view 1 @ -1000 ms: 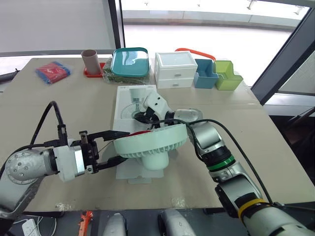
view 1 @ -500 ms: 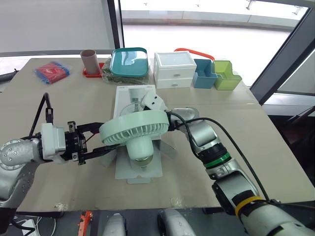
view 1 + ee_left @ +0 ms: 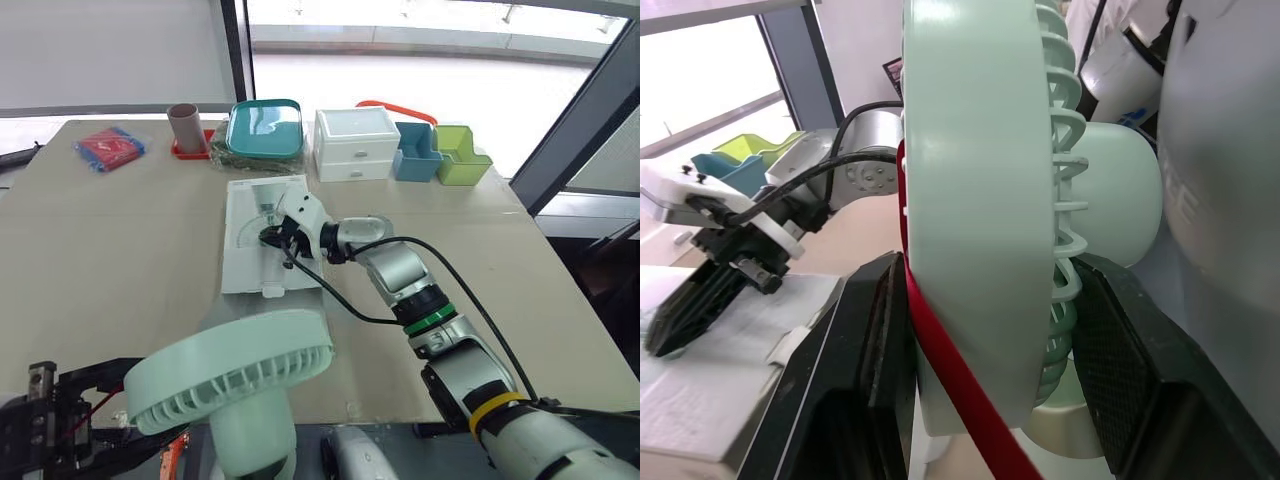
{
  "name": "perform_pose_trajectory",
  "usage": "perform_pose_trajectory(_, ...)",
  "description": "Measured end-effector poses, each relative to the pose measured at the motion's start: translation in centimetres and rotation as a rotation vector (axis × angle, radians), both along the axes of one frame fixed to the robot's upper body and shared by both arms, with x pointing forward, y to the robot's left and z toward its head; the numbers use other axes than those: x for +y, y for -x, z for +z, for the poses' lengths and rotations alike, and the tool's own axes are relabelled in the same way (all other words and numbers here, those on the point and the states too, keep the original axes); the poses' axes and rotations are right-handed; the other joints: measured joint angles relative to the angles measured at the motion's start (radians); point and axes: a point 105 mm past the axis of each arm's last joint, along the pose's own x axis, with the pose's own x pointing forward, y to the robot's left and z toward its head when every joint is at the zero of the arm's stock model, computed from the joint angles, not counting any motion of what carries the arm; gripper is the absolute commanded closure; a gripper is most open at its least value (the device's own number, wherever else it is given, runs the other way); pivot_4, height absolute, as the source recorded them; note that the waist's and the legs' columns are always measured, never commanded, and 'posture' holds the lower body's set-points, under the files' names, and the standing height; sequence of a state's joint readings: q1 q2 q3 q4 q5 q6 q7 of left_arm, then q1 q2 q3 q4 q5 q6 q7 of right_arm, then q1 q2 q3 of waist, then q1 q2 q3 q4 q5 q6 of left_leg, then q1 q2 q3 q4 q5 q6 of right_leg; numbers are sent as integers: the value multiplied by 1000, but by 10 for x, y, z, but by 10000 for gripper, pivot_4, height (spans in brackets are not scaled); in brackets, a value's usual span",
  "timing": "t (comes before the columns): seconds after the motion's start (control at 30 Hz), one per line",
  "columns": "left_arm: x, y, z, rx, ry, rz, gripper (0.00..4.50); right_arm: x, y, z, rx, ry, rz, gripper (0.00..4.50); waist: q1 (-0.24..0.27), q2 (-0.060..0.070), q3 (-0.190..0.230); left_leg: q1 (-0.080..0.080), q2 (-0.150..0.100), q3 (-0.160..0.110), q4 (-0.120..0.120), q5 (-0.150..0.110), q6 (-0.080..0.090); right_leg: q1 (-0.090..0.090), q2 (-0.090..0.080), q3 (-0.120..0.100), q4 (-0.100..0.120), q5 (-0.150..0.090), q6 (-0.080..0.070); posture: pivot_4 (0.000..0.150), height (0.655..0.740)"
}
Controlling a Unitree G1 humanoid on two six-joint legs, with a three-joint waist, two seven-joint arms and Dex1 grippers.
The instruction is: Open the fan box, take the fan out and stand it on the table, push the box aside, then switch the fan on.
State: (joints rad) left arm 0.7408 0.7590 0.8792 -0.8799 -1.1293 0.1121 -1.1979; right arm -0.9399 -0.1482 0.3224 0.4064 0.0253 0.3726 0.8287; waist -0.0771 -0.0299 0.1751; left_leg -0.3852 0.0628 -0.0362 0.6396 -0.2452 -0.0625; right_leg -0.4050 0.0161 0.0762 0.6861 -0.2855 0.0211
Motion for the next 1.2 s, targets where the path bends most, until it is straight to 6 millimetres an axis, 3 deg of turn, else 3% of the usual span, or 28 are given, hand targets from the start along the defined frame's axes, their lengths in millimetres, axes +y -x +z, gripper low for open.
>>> perform_pose_trajectory(0.27,10,-34,32,-226,22,131,25622,2,2,0,2,-1,17,45000,-1,0,0,0,1,2,-1,0,0,-1,2,2,0,3,-5,1500,7400)
perform_pose_trajectory(0.43,17,-45,36,-244,13,187,25622,2,2,1,2,-1,22,45000,-4,0,0,0,1,3,-2,0,0,-2,2,3,0,3,-5,1500,7400)
perform_pose_trajectory(0.73,31,-56,40,-237,92,311,25622,1,1,1,5,-2,16,45000,-3,0,0,0,1,3,-2,0,0,-2,2,3,0,3,-5,1500,7400)
perform_pose_trajectory(1.0,50,-59,78,-326,229,432,25622,4,-2,2,13,-5,3,45000,-3,-1,0,0,2,3,-1,0,0,-2,2,3,0,3,-5,1500,7400)
perform_pose_trajectory(1.2,66,-61,84,-345,249,507,25622,4,-4,2,16,-16,-13,45000,-3,-1,0,0,1,3,-1,0,0,-2,2,3,0,3,-5,1500,7400)
